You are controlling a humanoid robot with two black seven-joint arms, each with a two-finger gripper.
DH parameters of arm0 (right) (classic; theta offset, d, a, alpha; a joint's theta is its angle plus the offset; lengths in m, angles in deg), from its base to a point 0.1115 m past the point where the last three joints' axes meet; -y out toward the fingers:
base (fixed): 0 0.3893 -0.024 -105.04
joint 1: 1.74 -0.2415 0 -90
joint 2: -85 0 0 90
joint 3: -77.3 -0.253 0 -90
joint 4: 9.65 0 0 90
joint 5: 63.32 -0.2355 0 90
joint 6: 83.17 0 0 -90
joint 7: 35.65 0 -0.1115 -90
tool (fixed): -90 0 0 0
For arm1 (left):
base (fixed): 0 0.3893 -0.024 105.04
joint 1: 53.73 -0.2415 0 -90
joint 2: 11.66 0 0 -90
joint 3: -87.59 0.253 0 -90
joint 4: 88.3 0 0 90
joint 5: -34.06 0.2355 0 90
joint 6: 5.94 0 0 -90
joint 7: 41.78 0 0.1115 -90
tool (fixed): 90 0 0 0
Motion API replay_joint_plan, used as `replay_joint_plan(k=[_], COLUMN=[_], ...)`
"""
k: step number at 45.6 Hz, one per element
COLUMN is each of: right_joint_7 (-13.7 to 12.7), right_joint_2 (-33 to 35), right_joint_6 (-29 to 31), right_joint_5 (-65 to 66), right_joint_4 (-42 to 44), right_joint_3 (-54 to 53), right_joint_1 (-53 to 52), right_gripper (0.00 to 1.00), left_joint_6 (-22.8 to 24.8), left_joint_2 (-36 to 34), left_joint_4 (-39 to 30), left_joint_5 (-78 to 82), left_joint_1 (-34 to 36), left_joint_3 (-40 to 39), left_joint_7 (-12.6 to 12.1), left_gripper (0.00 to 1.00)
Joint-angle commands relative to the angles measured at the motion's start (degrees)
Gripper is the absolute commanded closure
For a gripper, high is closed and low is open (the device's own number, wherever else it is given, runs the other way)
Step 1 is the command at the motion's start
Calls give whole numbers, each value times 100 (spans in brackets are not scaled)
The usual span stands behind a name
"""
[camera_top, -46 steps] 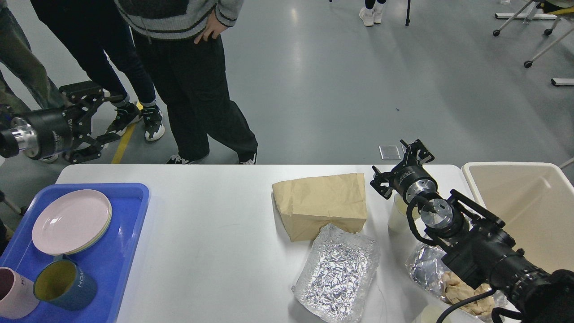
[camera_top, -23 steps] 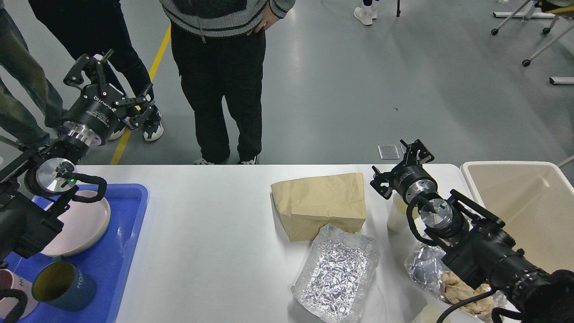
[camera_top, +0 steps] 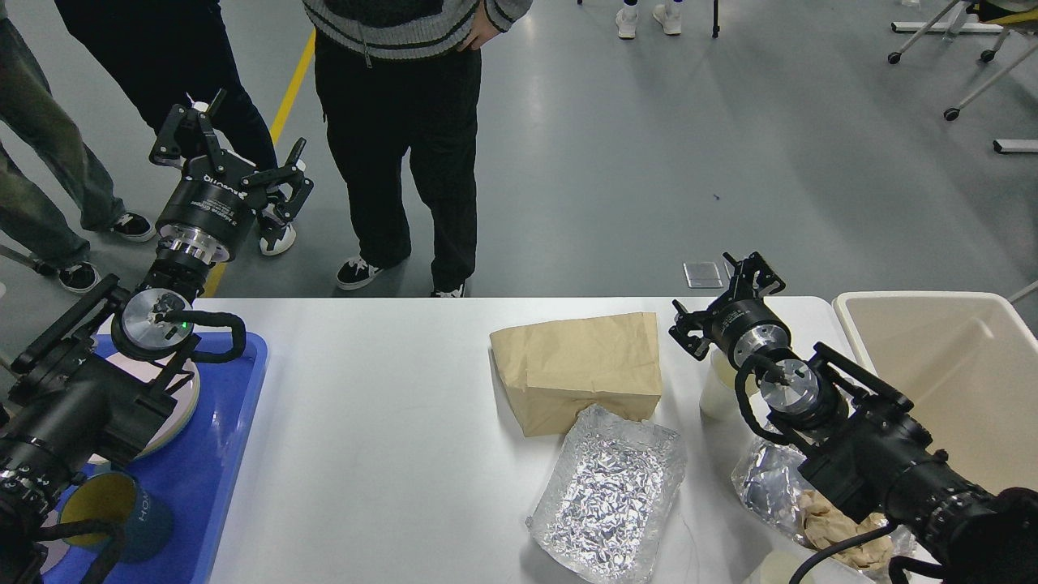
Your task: Tidy desktop
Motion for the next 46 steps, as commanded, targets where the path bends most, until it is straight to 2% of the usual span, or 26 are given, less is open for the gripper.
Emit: replay_joint_plan(k=[1, 13, 23, 46], right_joint_7=[0, 0, 0, 0], right_joint_2=[-7, 1, -7, -7], right_joint_6=[0, 0, 0, 0], right_joint_5=[-1, -1, -1, -1], right_joint_4=[2, 2, 2, 2], right_joint_3=[0, 0, 0, 0], right_joint_1=[0, 0, 0, 0], right_gripper=[0, 0, 0, 0], left_joint_6=[0, 52, 176, 167], left_joint_2=[108, 995, 1154, 1242], left_joint_4=[22, 286, 278, 559], left_joint_5=[5, 76, 111, 111], left_joint_1=[-33, -367, -956, -983], left_joint_3=[32, 120, 120, 76], left_joint_7=[0, 0, 26, 26], left_gripper=[4, 4, 4, 4])
